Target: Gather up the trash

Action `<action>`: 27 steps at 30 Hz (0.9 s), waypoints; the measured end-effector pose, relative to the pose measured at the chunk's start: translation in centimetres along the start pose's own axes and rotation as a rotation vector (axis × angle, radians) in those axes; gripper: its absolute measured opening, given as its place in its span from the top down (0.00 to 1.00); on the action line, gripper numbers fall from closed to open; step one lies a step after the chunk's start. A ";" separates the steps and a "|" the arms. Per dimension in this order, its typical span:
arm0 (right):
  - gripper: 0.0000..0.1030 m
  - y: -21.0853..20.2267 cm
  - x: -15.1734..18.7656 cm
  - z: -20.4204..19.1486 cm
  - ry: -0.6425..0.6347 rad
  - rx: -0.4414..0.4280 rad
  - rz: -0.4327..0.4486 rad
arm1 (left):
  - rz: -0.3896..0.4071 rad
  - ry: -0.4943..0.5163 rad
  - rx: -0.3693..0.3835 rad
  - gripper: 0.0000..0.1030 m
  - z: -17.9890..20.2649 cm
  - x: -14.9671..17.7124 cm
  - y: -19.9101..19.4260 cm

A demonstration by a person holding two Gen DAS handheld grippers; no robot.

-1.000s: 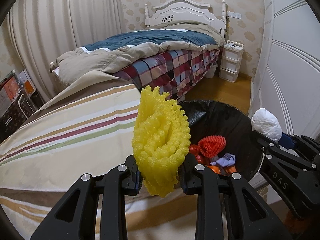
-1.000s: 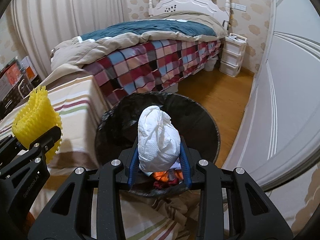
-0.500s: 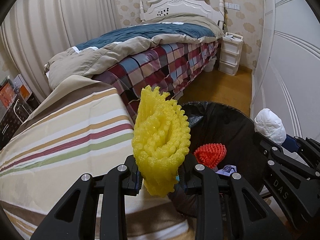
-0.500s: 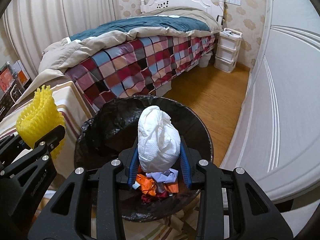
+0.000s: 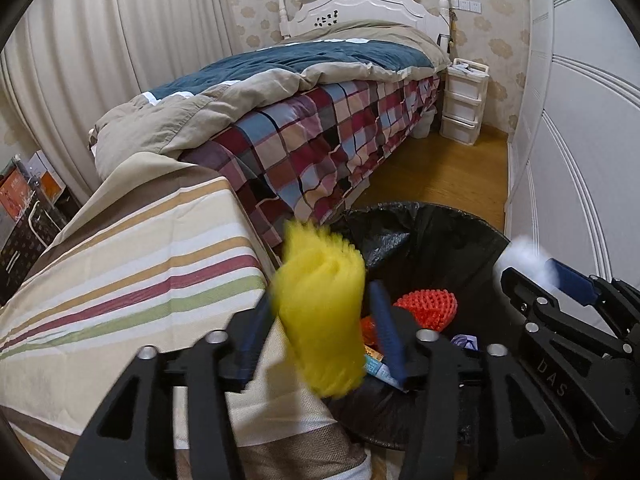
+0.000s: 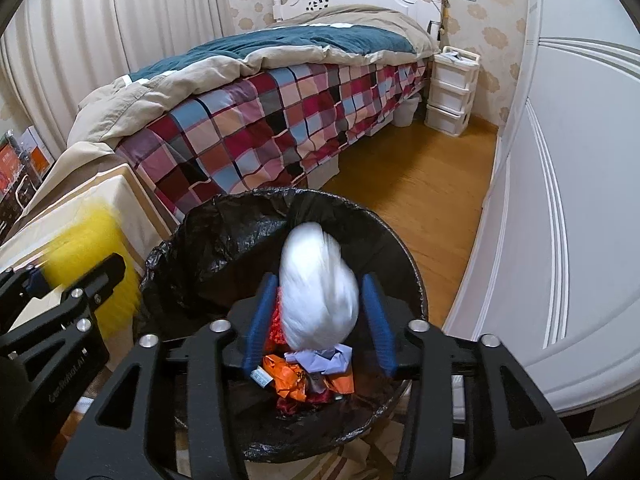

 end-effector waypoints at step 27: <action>0.26 -3.3 1.2 0.8 0.041 0.043 0.045 | 0.059 -0.029 -0.039 0.23 -2.2 0.8 -3.6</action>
Point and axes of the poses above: each gripper's, at about its wrist camera, not at the fingertips, and y roughly the way its jaws point, z to its right, x to its underside, the point moved 9 cm from there along y, roughly the way its jaws point, and after that the axes turned 6 degrees about -z, right-handed, at the moved point
